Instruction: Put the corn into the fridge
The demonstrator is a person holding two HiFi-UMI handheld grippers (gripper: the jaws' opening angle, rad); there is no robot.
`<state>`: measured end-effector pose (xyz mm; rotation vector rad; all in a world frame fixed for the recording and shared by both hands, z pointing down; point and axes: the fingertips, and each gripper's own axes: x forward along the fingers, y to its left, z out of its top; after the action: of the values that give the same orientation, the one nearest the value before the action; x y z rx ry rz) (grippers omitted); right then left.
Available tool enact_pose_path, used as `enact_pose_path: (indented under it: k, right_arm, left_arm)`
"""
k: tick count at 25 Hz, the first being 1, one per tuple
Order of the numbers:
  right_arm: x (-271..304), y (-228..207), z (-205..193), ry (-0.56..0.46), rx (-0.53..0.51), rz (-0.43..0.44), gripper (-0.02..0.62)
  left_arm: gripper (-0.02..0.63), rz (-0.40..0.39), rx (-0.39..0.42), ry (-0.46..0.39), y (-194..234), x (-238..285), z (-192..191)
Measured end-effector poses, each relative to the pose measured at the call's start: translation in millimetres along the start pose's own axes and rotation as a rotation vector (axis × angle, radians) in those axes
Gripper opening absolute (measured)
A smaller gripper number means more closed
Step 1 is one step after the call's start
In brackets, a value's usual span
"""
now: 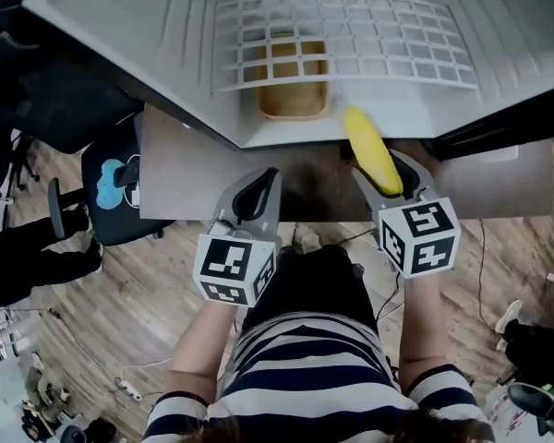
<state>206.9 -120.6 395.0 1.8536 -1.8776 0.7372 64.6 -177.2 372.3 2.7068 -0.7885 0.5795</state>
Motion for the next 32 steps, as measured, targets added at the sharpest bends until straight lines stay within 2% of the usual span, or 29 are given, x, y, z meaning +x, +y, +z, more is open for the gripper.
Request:
enact_pose_path:
  k: [5, 9, 20, 32]
  right_arm:
    - [0.5, -26.4, 7.9, -0.025, 0.017, -0.077, 0.256]
    - [7.4, -45.9, 12.3, -0.043, 0.03, -0.123, 0.256]
    - [36.7, -74.7, 28.9, -0.082, -0.014, -0.168, 0.256]
    - [69.6, -91.7, 47.8, -0.08, -0.128, -0.237, 0.256]
  left_arm:
    - [0.0, -0.058, 0.017, 0.004, -9.4, 19.0, 0.5]
    - [0.0, -0.071, 0.039, 0.0, -13.3, 31.9, 1.4]
    - [0.0, -0.042, 0.07, -0.042, -23.9, 58.3, 2.1]
    - [0.0, 0.0, 0.046, -0.08, -21.3, 69.9, -1.7]
